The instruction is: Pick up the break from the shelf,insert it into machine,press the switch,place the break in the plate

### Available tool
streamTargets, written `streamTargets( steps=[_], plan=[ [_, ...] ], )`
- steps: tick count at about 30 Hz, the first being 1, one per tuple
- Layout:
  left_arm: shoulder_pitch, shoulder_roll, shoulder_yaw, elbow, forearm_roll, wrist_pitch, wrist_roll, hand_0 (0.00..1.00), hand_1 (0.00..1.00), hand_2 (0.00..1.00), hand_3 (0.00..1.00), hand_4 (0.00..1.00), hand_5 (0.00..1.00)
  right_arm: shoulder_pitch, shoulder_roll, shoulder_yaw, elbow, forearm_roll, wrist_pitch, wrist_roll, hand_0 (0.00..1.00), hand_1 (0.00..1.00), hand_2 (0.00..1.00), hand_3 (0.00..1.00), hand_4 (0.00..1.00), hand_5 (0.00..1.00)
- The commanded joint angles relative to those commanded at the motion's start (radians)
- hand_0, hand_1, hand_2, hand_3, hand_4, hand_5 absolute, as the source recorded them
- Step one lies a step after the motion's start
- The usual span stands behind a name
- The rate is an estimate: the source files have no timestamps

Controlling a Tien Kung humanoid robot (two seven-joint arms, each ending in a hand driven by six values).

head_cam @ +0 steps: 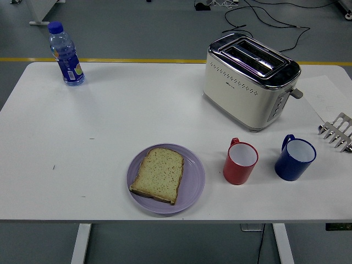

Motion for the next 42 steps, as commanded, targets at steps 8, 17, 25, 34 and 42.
streamTargets(
  steps=[8, 17, 25, 34, 42],
  plan=[
    [-0.001, -0.001, -0.001, 0.000, 0.003, -0.001, -0.002, 0.657, 0.573, 0.605, 0.612, 0.310, 0.998, 0.001, 0.001, -0.001, 0.000, 0.004, 0.000, 0.000, 0.755, 0.704, 0.715, 0.635, 0.460, 0.277],
    [-0.004, 0.001, -0.002, 0.000, 0.000, -0.002, -0.004, 0.657, 0.573, 0.603, 0.614, 0.312, 0.998, 0.003, -0.001, 0.002, -0.001, 0.010, -0.001, -0.001, 0.753, 0.702, 0.713, 0.629, 0.445, 0.252],
    [-0.002, -0.001, -0.009, 0.000, 0.007, -0.002, -0.003, 0.656, 0.572, 0.604, 0.613, 0.312, 0.998, 0.003, -0.002, -0.002, -0.002, 0.017, -0.002, -0.001, 0.753, 0.702, 0.712, 0.629, 0.441, 0.247],
    [0.003, -0.001, -0.022, 0.000, 0.024, -0.005, -0.003, 0.655, 0.572, 0.603, 0.613, 0.312, 0.998, -0.002, -0.005, -0.005, -0.002, 0.020, -0.004, 0.000, 0.753, 0.700, 0.708, 0.626, 0.438, 0.244],
    [0.008, 0.000, -0.030, 0.000, 0.038, -0.007, -0.001, 0.655, 0.571, 0.601, 0.613, 0.313, 0.998, -0.009, -0.006, -0.002, -0.001, 0.022, -0.006, 0.000, 0.752, 0.697, 0.706, 0.625, 0.437, 0.244]
  ],
)
